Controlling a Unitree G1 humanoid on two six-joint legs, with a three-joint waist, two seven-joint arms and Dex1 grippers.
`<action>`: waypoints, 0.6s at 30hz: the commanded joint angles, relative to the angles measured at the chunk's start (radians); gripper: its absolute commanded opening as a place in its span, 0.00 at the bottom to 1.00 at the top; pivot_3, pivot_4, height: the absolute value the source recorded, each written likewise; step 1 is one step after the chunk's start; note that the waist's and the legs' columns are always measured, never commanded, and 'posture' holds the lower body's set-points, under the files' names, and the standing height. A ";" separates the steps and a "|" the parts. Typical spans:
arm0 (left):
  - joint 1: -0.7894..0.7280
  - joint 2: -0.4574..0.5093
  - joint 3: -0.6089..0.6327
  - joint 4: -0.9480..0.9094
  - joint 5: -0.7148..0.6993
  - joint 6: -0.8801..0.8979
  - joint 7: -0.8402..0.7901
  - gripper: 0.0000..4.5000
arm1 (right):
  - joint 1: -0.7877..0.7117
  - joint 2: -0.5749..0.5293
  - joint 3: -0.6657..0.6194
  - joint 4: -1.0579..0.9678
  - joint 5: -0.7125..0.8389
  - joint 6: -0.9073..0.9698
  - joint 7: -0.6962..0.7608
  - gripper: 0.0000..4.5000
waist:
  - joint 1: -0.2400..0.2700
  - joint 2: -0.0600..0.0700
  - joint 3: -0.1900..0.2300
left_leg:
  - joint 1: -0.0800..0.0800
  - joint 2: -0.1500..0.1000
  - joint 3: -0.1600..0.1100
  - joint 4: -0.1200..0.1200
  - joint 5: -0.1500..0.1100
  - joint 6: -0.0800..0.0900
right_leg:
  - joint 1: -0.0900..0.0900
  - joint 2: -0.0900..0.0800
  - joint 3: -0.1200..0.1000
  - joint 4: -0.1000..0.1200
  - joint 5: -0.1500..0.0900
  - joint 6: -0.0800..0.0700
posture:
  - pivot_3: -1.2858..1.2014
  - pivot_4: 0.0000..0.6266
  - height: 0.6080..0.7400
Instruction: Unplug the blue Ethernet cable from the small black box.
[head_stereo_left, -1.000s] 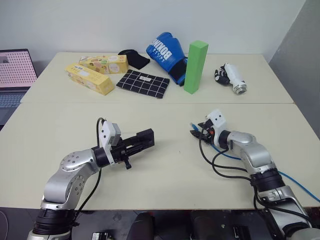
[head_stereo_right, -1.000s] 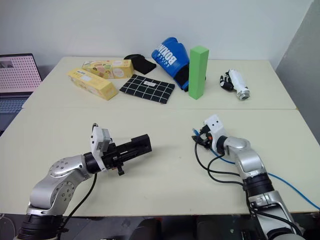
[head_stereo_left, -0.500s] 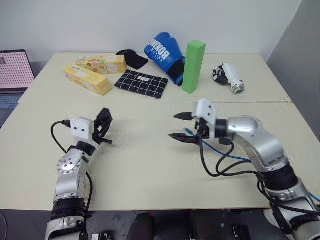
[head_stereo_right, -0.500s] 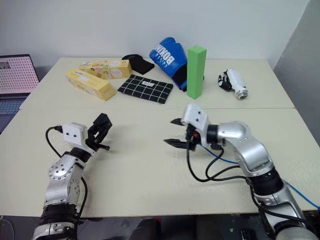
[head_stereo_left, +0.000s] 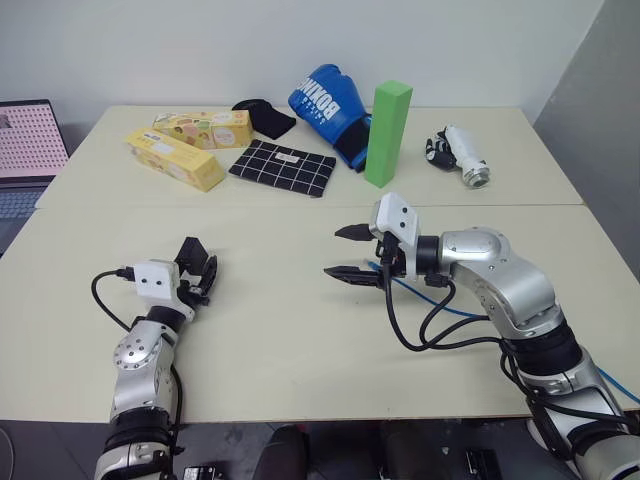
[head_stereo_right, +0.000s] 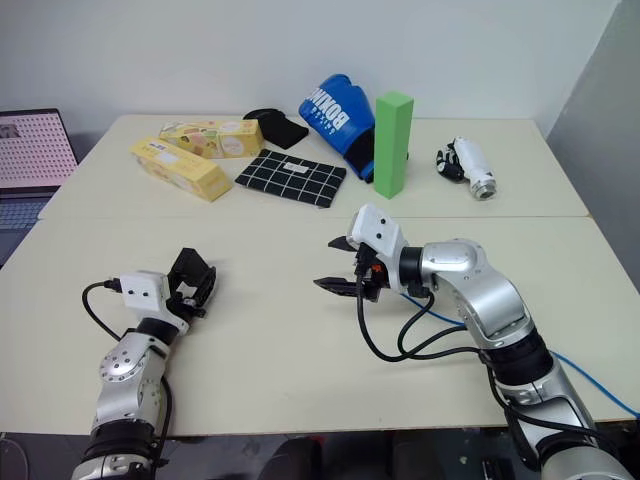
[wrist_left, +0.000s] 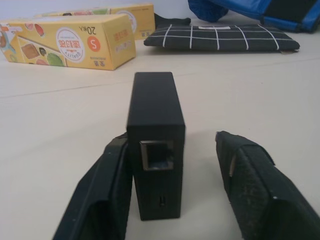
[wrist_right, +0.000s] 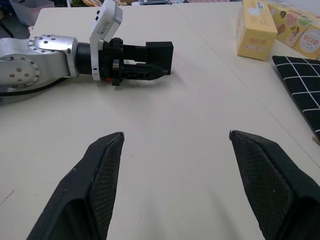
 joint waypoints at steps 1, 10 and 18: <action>0.116 0.034 0.021 -0.234 -0.040 0.119 -0.001 0.71 | 0.029 0.011 -0.029 -0.057 0.032 0.030 -0.030 0.79 | -0.001 0.000 0.000 | 0.000 0.000 0.000 0.000 0.000 0.000 | 0.000 0.000 0.001 0.000 0.000 0.000 | 0.52 0.24 1.00; 0.341 0.219 0.138 -0.613 -0.118 0.443 -0.043 0.71 | 0.149 -0.075 -0.145 -0.119 0.085 0.091 -0.053 0.79 | 0.008 0.000 0.000 | 0.000 0.000 0.000 0.000 0.000 0.000 | 0.001 0.000 0.000 0.000 0.000 0.000 | 0.52 0.24 1.00; 0.315 0.412 0.271 -0.632 -0.226 0.552 -0.221 0.71 | 0.161 -0.318 -0.260 -0.062 0.138 0.084 0.097 0.79 | 0.006 0.000 0.000 | 0.001 -0.001 0.003 -0.001 0.000 0.000 | 0.001 0.001 0.000 -0.001 0.000 0.000 | 0.52 0.24 1.00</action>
